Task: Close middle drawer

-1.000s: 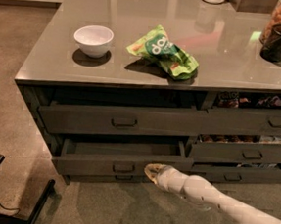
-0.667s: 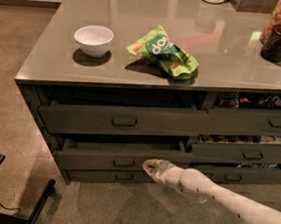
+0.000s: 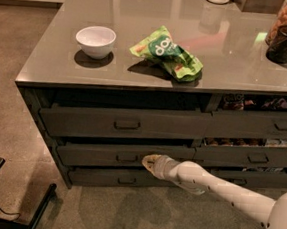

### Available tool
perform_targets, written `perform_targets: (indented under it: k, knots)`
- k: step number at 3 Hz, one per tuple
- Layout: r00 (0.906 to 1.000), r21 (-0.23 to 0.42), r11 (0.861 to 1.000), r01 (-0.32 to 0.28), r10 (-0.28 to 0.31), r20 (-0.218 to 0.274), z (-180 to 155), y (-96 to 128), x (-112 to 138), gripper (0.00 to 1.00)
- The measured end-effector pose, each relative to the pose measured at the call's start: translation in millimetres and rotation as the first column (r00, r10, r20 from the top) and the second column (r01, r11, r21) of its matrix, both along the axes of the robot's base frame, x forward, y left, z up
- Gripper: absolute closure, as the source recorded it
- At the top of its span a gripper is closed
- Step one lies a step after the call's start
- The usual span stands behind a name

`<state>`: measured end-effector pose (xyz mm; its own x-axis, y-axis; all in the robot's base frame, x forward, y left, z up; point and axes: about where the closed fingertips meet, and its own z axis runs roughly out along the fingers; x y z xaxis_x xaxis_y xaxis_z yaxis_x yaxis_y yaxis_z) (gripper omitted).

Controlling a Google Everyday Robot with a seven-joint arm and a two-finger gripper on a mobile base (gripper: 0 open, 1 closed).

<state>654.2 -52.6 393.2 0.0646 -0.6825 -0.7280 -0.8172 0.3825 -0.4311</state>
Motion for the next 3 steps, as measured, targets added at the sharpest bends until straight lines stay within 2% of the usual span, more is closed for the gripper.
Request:
perform_targets:
  k: [1, 2, 3]
  knots:
    - [1.0, 0.0, 1.0, 0.0, 0.0, 0.0, 0, 0, 0, 1.0]
    - [0.9988, 0.004, 1.0, -0.01, 0.01, -0.048, 6, -3, -21, 1.0]
    - [0.9903, 0.024, 0.999, -0.035, 0.038, -0.133, 21, -7, -53, 1.0]
